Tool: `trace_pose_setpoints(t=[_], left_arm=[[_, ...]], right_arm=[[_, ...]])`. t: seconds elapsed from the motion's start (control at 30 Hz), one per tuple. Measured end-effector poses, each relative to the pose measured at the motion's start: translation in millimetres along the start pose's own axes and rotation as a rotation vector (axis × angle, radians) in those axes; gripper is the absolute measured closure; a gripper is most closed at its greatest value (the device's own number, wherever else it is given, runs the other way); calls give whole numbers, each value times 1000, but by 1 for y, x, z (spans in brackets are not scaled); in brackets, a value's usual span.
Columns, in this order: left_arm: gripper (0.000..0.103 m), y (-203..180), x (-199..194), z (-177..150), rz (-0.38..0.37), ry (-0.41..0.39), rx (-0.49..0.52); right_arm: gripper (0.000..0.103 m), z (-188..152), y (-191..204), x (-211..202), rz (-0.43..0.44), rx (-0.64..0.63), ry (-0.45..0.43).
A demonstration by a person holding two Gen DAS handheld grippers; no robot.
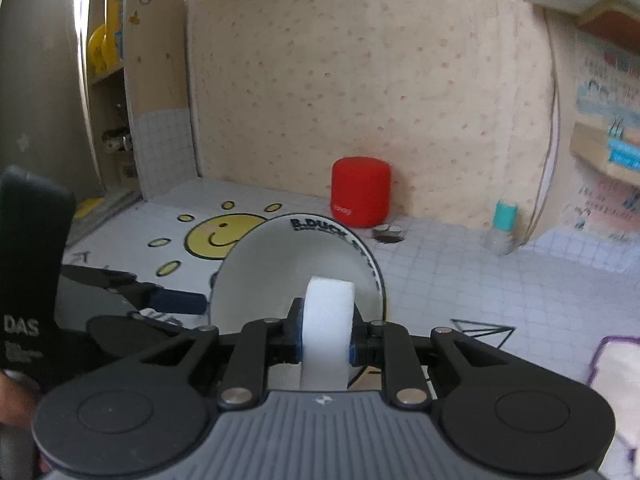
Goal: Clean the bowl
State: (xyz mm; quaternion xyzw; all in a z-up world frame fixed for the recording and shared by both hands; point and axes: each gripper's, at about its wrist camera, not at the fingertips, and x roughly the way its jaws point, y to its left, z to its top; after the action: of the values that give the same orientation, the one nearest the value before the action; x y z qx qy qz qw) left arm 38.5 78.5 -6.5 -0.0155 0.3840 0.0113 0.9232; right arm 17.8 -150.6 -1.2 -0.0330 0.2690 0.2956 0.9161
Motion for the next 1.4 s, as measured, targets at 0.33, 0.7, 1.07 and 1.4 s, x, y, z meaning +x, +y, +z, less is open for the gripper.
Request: trace_pose_setpoints(t=[0.33,0.7,1.07,1.4], left_arm=[[28,-4,-6,-6,9,-7,6],[27,-4,-8,-10,11,-13,4],[25,-1,-11,-10,11,-10,6],[26,3,-9,-8,15,-14,15]], right_arm=[[85,8,8,7,73,11,6],[85,14,10,8,53,21,-30],[85,3,18,14,119,10,29],[85,0,12,10,90,24,29]])
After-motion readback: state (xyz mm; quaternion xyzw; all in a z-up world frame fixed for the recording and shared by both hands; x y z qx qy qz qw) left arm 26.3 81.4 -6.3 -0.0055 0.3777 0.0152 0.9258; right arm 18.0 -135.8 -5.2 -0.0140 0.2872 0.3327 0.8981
